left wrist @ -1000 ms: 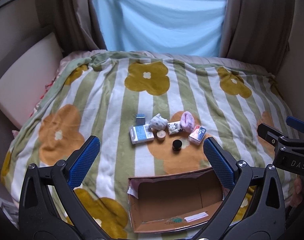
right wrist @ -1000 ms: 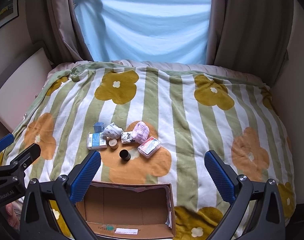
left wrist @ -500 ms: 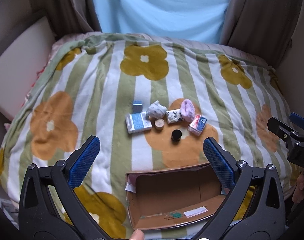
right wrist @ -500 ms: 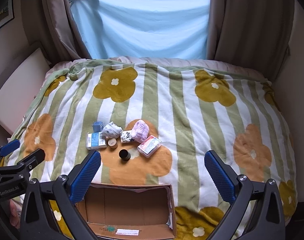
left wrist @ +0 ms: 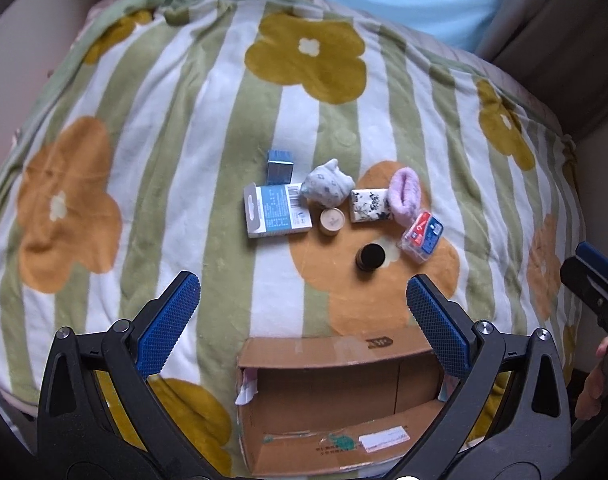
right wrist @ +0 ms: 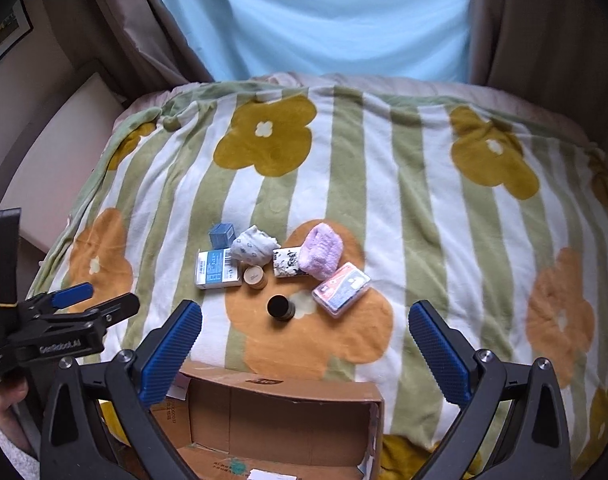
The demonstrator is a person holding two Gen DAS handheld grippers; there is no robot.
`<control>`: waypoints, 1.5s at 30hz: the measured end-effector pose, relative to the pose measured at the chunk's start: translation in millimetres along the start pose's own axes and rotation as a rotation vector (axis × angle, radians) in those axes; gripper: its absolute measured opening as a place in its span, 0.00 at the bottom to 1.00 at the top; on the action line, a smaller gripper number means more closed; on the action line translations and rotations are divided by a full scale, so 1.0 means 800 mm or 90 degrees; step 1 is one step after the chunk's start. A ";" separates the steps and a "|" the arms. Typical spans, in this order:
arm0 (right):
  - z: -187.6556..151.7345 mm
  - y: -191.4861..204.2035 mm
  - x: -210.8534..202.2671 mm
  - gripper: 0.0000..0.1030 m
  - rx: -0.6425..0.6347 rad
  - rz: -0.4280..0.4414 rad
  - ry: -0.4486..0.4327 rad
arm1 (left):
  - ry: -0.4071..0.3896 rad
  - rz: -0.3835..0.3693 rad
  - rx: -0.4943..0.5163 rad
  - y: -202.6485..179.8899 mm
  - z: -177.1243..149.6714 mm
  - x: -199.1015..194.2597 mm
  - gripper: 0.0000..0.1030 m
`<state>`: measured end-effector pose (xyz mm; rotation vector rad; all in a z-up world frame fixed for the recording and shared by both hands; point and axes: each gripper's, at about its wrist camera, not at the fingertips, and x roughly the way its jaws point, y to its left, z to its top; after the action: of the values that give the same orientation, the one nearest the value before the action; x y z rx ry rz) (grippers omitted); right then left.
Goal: Organize objects
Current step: 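Grasp the pink towel with the right tool while the left tool grasps the SUPER DEER box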
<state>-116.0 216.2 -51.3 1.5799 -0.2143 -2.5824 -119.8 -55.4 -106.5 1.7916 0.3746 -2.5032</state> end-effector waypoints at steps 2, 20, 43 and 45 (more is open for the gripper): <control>0.007 -0.004 0.019 1.00 0.003 0.014 0.017 | 0.009 -0.004 -0.013 0.007 0.010 0.021 0.99; 0.056 -0.058 0.224 0.95 0.019 0.045 0.164 | 0.132 0.018 -0.051 0.028 0.063 0.227 0.99; 0.063 -0.090 0.326 0.55 0.064 0.116 0.254 | 0.191 0.056 -0.065 0.028 0.073 0.340 0.85; 0.062 -0.091 0.326 0.52 0.070 0.122 0.259 | 0.184 0.051 -0.064 0.028 0.072 0.339 0.85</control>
<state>-280.1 248.6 -270.3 1.9691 -0.4485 -2.0866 -259.4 -60.5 -347.3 2.0846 0.4202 -2.1358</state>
